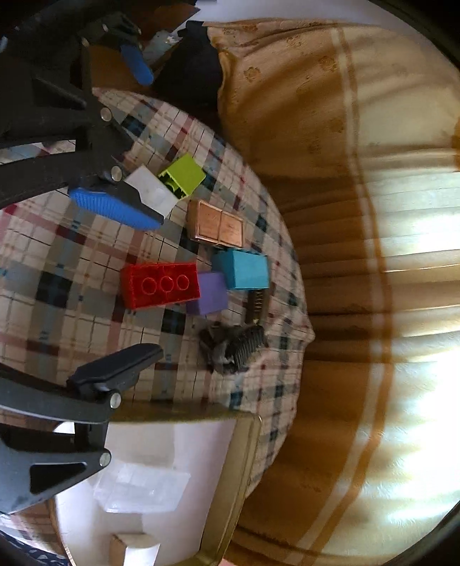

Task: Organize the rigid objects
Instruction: 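Grasp the red brick with the right gripper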

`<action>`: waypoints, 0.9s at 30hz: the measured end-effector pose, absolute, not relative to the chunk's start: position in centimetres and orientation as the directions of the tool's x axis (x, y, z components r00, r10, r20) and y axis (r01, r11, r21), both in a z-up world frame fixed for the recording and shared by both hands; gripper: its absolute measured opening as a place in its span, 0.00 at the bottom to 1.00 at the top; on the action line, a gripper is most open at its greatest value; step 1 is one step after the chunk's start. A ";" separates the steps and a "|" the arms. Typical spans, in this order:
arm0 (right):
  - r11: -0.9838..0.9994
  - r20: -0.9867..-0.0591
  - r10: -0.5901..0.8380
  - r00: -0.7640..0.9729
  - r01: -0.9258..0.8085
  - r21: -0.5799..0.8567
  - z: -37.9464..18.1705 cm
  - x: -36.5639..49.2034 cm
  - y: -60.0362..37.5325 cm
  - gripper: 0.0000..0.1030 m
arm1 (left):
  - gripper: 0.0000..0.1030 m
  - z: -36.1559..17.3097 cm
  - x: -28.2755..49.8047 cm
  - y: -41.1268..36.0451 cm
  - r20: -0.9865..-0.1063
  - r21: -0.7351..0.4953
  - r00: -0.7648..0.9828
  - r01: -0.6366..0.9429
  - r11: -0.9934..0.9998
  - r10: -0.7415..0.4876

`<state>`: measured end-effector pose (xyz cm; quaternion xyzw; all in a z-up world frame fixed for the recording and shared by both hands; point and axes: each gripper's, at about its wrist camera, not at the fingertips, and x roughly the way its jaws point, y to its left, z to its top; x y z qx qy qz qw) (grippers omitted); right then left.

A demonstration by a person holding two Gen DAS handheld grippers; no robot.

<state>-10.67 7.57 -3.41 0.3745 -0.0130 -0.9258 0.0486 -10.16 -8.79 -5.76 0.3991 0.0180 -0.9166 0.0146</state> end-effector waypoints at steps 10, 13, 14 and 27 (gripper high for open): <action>-0.998 -0.775 -0.040 -0.630 0.062 0.000 -6.4 -14.0 6.8 0.57 | 1.00 -6.0 -10.2 -8.3 -0.737 -0.002 -0.676 0.023 -1.000 -0.014; -0.997 -0.790 -0.070 -0.609 0.075 0.031 -6.7 -14.5 7.0 0.43 | 1.00 -5.9 -10.1 -8.0 -0.736 0.002 -0.677 0.015 -1.000 -0.012; -0.996 -0.791 -0.081 -0.606 0.085 0.038 -6.7 -14.5 7.0 0.40 | 1.00 -5.9 -10.1 -8.0 -0.737 -0.002 -0.676 0.012 -1.000 -0.007; -0.983 -0.659 -0.185 -0.729 0.124 0.139 -2.2 -7.1 10.0 0.33 | 0.96 -5.4 -11.0 -5.8 -0.742 -0.094 -0.658 -0.080 -0.992 0.123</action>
